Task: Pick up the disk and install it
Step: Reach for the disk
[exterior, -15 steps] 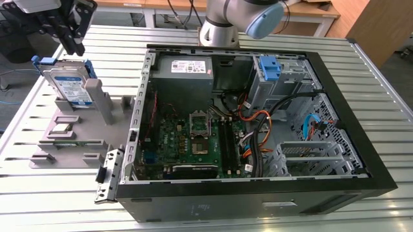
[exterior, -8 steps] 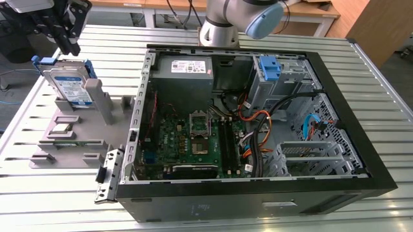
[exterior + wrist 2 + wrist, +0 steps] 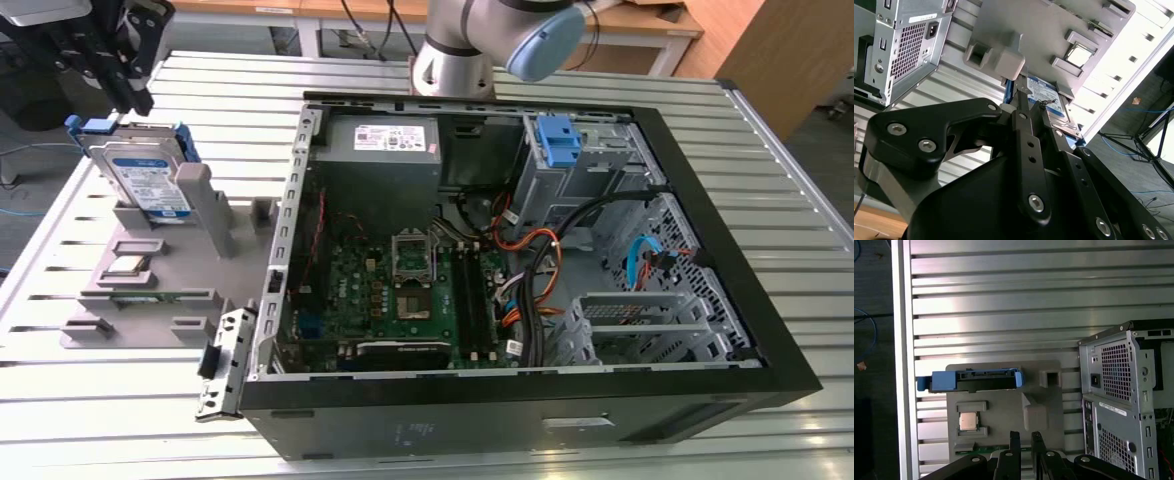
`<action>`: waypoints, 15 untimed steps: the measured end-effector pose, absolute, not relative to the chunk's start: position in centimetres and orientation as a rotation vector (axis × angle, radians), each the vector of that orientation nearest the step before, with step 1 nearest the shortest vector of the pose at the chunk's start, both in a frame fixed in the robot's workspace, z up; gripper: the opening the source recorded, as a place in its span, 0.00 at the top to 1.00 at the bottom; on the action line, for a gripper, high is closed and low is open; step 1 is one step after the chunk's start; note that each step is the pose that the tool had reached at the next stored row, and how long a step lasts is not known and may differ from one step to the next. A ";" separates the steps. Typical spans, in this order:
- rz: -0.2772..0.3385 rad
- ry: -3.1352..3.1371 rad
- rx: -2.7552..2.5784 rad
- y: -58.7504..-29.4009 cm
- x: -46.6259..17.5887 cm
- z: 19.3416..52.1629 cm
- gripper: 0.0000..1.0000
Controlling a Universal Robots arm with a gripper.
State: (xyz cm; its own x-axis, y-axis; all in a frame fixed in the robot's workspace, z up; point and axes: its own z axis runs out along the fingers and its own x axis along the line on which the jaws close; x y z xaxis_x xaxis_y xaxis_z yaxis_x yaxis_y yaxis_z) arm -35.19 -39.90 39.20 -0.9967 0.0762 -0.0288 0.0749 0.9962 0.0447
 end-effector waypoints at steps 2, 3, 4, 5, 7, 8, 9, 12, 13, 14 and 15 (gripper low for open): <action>0.068 3.108 0.118 -39.9 -35.4 39.2 0.76; 0.068 3.108 0.118 -39.9 -35.5 39.2 0.76; 0.068 3.108 0.118 -39.9 -35.5 39.2 0.76; 0.068 3.108 0.117 -39.9 -35.5 39.2 0.76; 0.068 3.108 0.118 -39.9 -35.6 39.2 0.76; 0.068 3.108 0.118 -39.9 -35.6 39.2 0.76; 0.068 3.108 0.118 -39.9 -35.6 39.2 0.76; 0.068 3.108 0.118 -39.9 -35.6 39.2 0.76; 0.068 3.108 0.118 -39.9 -35.6 39.2 0.76; 0.068 3.108 0.118 -39.9 -35.6 39.2 0.78; 0.068 3.108 0.118 -39.9 -35.6 39.2 0.78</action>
